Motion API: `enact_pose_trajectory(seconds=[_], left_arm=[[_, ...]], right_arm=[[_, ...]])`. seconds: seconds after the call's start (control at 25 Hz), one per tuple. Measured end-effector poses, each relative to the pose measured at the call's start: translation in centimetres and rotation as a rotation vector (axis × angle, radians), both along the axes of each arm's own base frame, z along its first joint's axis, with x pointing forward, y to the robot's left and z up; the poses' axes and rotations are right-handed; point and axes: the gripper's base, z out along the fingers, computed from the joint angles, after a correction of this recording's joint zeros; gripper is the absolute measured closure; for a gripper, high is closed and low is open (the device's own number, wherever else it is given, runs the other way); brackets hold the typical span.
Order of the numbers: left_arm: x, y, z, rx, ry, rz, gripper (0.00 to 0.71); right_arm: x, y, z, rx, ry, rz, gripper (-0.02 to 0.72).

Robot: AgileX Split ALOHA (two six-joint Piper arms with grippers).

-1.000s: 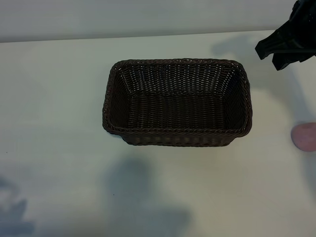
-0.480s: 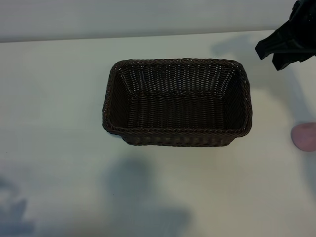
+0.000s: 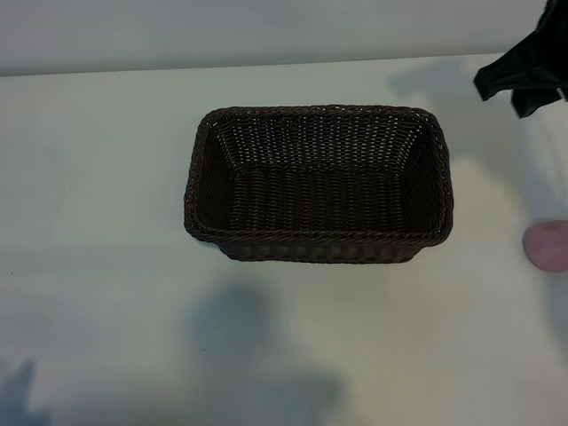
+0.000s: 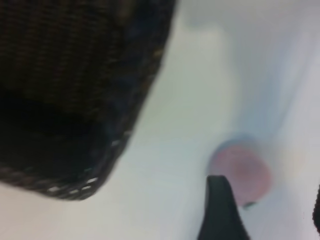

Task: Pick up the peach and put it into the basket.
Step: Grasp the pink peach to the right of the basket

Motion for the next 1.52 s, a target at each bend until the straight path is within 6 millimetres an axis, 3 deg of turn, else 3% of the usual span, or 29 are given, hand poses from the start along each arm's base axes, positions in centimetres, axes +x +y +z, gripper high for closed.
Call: enact_pose_trajectory(seconds=[0.16, 0.32, 0.64, 1.08, 1.28, 1.52], left_arm=[[0.0, -0.1, 0.0, 0.0, 0.0, 0.095, 0.114], [0.0, -0.2, 0.0, 0.0, 0.0, 0.162, 0.114], [0.0, -0.3, 0.0, 0.0, 0.0, 0.168, 0.114], [0.0, -0.3, 0.0, 0.0, 0.0, 0.168, 0.115], [0.0, -0.3, 0.0, 0.0, 0.0, 0.168, 0.115], [0.0, -0.3, 0.0, 0.0, 0.0, 0.168, 0.115]], right_arm=[[0.0, -0.2, 0.0, -0.013, -0.007, -0.026, 0.174], [0.0, -0.1, -0.3, 0.006, 0.002, -0.049, 0.162], [-2.4, -1.2, -4.8, -0.061, 0.154, -0.109, 0.162], [-4.1, -5.6, -10.9, 0.06, 0.194, -0.3, 0.161], [-4.3, -5.9, -12.4, 0.085, 0.148, -0.325, 0.161], [-4.0, -5.9, -12.5, 0.103, 0.112, -0.341, 0.161]])
